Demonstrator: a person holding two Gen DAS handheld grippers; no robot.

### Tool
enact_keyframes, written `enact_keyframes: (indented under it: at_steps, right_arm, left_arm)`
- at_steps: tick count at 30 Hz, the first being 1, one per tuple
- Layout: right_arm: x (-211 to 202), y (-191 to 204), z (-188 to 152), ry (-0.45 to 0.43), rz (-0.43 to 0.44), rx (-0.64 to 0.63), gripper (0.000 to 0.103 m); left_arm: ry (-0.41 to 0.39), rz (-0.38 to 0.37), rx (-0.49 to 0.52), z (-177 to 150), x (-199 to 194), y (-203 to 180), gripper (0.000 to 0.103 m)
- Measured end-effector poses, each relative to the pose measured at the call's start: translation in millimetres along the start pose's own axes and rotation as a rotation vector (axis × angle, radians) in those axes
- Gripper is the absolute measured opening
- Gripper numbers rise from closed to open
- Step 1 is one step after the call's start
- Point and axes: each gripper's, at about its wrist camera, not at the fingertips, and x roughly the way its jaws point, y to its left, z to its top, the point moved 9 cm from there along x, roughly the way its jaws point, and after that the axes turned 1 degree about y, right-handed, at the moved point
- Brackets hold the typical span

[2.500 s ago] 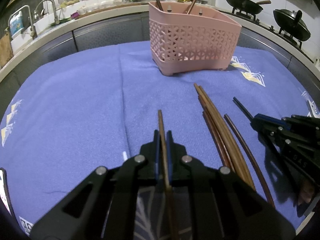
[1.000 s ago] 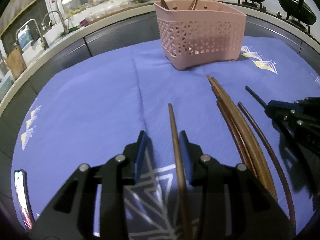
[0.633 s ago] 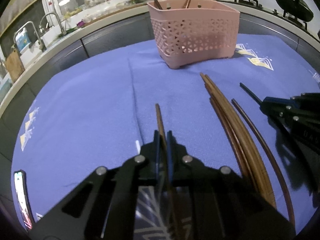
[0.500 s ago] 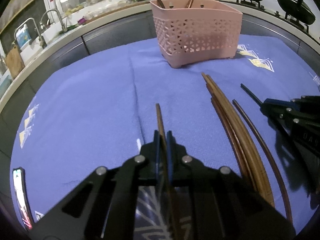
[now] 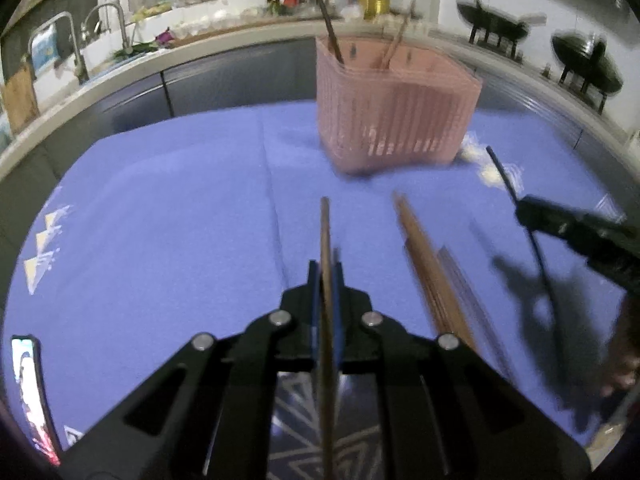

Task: Organize utensils
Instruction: 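Carry both chopsticks into the pink basket and open both tools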

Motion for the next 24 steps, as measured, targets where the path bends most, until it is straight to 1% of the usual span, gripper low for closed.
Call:
enact_keyframes:
  at_steps: [2,5,7,11,14,17,18,20,23,24]
  right_arm:
    - [-14.0,2.5,15.3,-0.061,0.028,0.010,0.005]
    - [-27.0,3.8,32.4,-0.114,0.040,0.016,0.005]
    - [-33.7,6.1,42.3,-0.139,0.053,0.017,0.005]
    - [-46.6,10.7,59.3,-0.181,0.071,0.011,0.005]
    - [-54.2,14.2,77.8,-0.211,0.077,-0.014,0.005]
    - [-65.0,17.7,101.6,-0.249,0.094,-0.019,0.005]
    - [-69.4,19.4,113.5,-0.267,0.102,-0.020,0.005]
    - [-77.4,23.1,138.4,-0.302,0.117,-0.022,0.005]
    - [-87.6,29.6,184.8,-0.363,0.132,-0.033,0.005]
    - [-88.9,30.1,194.1,-0.376,0.132,-0.036,0.005]
  left_arm:
    - [-0.034,-0.061,-0.037,15.8,-15.0,2.8,0.005]
    - [-0.083,-0.116,-0.058,37.4,-34.6,4.1,0.005]
    - [-0.105,-0.129,-0.049,48.3,-44.6,3.3,0.005]
    - [-0.111,-0.155,-0.049,59.4,-52.4,3.5,0.005]
    - [-0.133,-0.172,-0.053,79.0,-60.1,6.9,0.005]
    - [-0.191,-0.200,-0.052,114.9,-79.1,5.2,0.005]
    - [-0.209,-0.206,-0.049,125.0,-84.3,3.7,0.005]
    - [-0.270,-0.218,-0.035,158.2,-102.4,-2.2,0.005]
    - [-0.345,-0.209,-0.012,198.3,-123.9,-9.9,0.005]
    - [-0.379,-0.208,-0.005,215.7,-132.3,-13.5,0.005]
